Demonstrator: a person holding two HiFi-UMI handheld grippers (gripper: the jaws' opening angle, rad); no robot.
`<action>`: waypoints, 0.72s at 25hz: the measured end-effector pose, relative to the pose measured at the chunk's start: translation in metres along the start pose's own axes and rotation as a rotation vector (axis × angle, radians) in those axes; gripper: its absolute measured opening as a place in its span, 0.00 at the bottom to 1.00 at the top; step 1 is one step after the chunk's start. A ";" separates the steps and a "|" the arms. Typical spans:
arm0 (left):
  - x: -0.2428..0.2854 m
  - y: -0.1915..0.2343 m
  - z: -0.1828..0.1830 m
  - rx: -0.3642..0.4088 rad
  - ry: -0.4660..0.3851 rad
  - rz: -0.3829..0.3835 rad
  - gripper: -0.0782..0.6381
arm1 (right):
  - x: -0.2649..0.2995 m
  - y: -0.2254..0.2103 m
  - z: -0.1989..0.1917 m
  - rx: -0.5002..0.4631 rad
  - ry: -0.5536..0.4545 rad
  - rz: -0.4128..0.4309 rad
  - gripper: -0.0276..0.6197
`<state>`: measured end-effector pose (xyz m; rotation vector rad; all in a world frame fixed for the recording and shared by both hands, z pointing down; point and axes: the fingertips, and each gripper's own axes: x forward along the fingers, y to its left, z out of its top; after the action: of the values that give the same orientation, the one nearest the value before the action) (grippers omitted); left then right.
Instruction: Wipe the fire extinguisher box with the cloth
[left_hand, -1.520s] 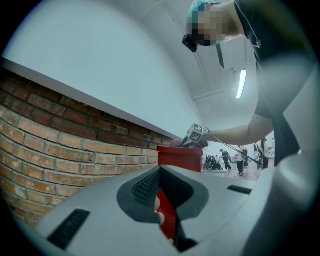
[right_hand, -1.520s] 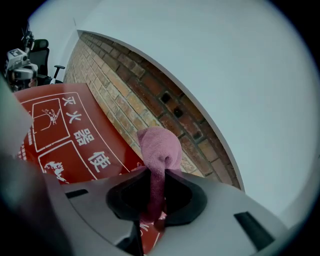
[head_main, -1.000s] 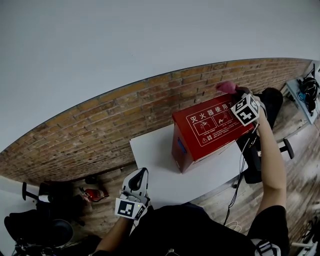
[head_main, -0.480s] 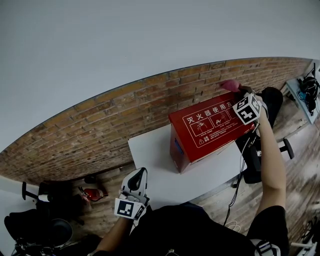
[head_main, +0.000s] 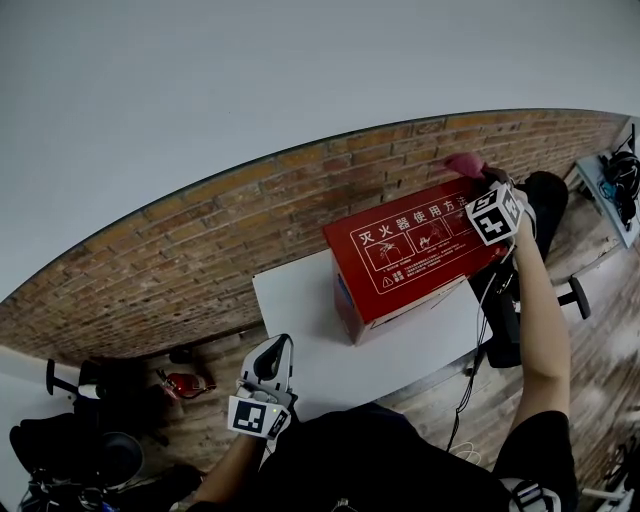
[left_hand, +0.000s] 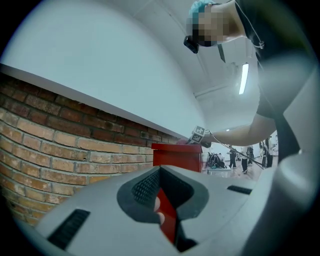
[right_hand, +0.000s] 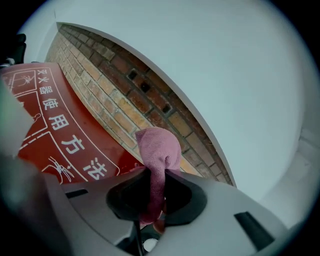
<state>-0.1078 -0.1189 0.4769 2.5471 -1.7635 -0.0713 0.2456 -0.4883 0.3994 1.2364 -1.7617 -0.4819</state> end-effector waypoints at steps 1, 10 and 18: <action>0.001 -0.003 0.000 0.002 0.001 0.003 0.18 | -0.002 -0.004 -0.003 0.012 -0.007 -0.011 0.15; 0.021 -0.032 0.020 0.020 -0.043 0.030 0.18 | -0.075 -0.034 0.014 0.258 -0.279 -0.048 0.15; 0.024 -0.056 0.053 0.033 -0.085 0.009 0.18 | -0.165 0.001 0.025 0.521 -0.558 0.058 0.15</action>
<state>-0.0502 -0.1226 0.4203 2.5952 -1.8204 -0.1540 0.2395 -0.3455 0.3130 1.4919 -2.5025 -0.3636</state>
